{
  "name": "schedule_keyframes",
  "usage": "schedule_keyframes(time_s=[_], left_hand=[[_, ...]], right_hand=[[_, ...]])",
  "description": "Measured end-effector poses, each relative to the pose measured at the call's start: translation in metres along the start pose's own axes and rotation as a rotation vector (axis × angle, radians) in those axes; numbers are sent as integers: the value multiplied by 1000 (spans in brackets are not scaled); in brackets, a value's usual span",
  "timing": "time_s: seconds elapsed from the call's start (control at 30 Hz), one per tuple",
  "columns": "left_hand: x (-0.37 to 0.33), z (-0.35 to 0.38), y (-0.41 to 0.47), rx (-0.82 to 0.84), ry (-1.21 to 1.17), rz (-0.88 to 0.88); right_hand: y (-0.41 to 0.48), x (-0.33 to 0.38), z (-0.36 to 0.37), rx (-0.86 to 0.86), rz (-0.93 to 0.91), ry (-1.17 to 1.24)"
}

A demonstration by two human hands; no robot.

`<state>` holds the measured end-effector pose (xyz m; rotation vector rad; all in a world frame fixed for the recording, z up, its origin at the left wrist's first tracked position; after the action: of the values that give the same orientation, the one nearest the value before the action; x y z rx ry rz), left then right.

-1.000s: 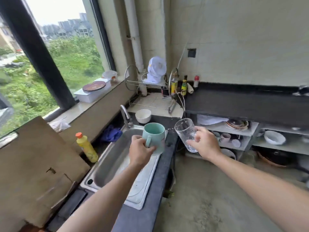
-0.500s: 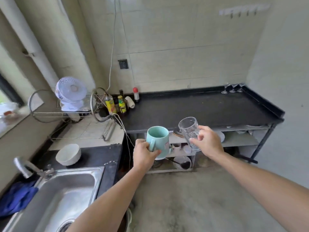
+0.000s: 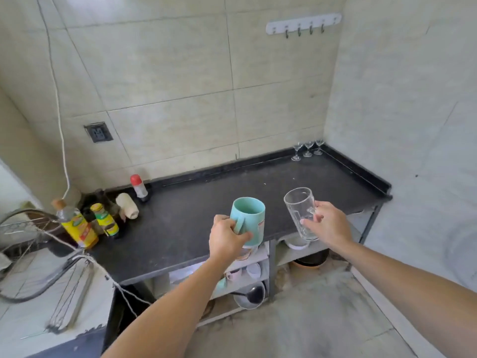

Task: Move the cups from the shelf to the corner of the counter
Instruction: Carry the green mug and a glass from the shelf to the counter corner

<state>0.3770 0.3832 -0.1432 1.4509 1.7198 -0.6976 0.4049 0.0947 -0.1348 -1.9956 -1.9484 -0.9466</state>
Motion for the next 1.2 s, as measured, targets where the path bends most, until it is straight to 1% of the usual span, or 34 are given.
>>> schedule_keyframes(time_s=[0.13,0.33,0.57,0.7,0.8,0.97,1.2], left_hand=[[-45,44,81,90,19,77],[-82,143,167,196,-20,90],[-115,270,246,238,-19,37],[-133,324,288,232,-10,-7],[-134,353,312,216,-26,-85],[-131,396,369,214,2,-132],[-119,458,463,219,-6,-173]], right_hand=[[65,-34,-16,-51,88,-5],[144,-111,-29,-87,171,-22],[252,-224,-21,-20,192,-7],[322,-269,-20,28,156,7],[362,-299,-17,29,195,8],[421,-334,7,82,206,2],[506,-373,60,137,241,-42]])
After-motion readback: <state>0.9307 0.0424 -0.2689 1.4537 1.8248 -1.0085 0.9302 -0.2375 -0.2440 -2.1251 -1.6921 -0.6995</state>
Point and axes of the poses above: each hand's wrist, its own y-axis towards the middle knuckle, its own z-axis out of the palm, x = y × z, the point moved 10 cm from there along y, towards the middle knuckle, and after that the axes turned 7 degrees about -y, right-handed, at the moved point
